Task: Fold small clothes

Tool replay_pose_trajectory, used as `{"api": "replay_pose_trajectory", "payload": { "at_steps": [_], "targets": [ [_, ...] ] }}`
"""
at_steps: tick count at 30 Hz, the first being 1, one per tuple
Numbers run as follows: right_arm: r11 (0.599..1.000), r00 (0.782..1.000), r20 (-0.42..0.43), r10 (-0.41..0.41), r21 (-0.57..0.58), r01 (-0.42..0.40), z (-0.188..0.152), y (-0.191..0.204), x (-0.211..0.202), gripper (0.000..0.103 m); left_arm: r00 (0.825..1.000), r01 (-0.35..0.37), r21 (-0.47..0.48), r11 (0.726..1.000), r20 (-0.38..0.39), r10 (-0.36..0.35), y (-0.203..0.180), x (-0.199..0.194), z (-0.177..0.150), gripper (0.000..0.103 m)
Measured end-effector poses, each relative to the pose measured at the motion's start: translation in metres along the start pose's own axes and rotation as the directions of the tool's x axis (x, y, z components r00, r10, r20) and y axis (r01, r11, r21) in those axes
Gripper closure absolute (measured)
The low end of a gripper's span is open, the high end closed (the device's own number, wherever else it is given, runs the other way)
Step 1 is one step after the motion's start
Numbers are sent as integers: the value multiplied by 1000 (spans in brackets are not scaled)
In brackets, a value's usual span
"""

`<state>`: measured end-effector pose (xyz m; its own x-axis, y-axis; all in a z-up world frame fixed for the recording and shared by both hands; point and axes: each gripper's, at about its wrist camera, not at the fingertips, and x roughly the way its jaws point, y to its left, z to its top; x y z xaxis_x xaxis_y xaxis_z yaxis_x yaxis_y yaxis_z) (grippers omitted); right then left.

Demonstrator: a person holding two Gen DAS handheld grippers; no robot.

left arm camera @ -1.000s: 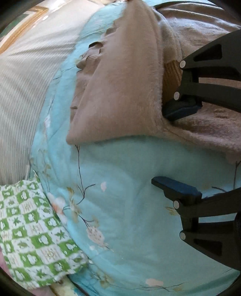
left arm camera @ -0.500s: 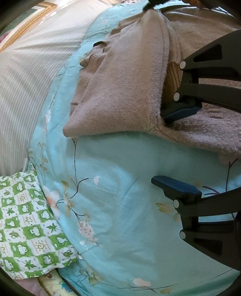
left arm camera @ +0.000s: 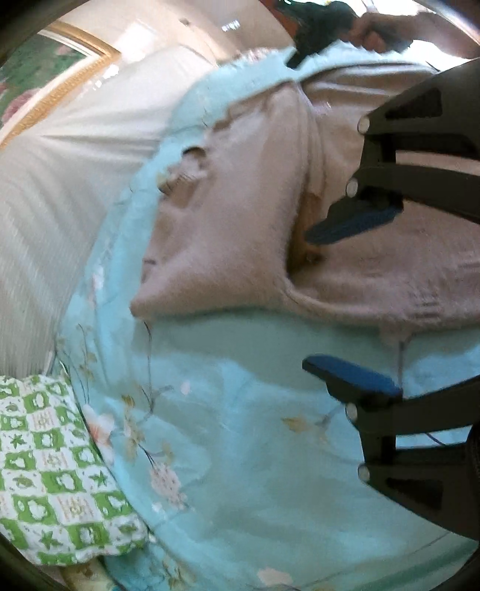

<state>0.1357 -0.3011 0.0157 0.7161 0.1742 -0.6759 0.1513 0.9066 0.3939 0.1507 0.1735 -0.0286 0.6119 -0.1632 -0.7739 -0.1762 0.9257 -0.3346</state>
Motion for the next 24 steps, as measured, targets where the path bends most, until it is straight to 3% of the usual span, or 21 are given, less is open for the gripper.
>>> {"api": "replay_pose_trajectory", "payload": {
  "at_steps": [3,4,5,6,10,11,12,13,17,20,24],
  "targets": [
    [999,999,-16,37,-19,-37,-12,11,-11,79,999,35,-12,999,-37,-36,-1,21,22,27],
    [998,999,-22,44,-34,-45,-18,16,-15,67,998,21,-26,999,-58,-23,0,32,32,27],
    [998,999,-25,46,-41,-46,-24,19,-17,63,997,28,-37,999,-74,-30,0,41,40,27],
    [997,998,-30,51,-50,-53,-30,21,-20,62,994,58,-55,997,-86,-62,2,52,50,27],
    [997,997,-57,52,-57,-55,-47,23,-26,62,992,56,-86,995,-109,-65,5,83,78,31],
    [997,997,-64,53,-51,-56,-50,22,-27,62,993,50,-82,995,-99,-58,4,87,84,36],
    [997,996,-68,51,-49,-54,-52,20,-28,62,995,46,-74,996,-86,-52,3,90,89,73],
    [998,997,-68,49,-46,-52,-53,19,-30,62,996,44,-77,996,-80,-50,3,92,93,94],
    [998,998,-44,46,-33,-47,-54,14,-42,62,999,-46,-102,994,-25,44,10,93,93,94],
    [998,998,-42,48,-40,-49,-55,12,-50,62,999,-36,-123,992,-29,33,13,85,82,89],
    [999,999,-32,28,-41,-29,-61,5,-67,62,1000,-19,-84,996,-22,17,5,49,54,88]
  ]
}}
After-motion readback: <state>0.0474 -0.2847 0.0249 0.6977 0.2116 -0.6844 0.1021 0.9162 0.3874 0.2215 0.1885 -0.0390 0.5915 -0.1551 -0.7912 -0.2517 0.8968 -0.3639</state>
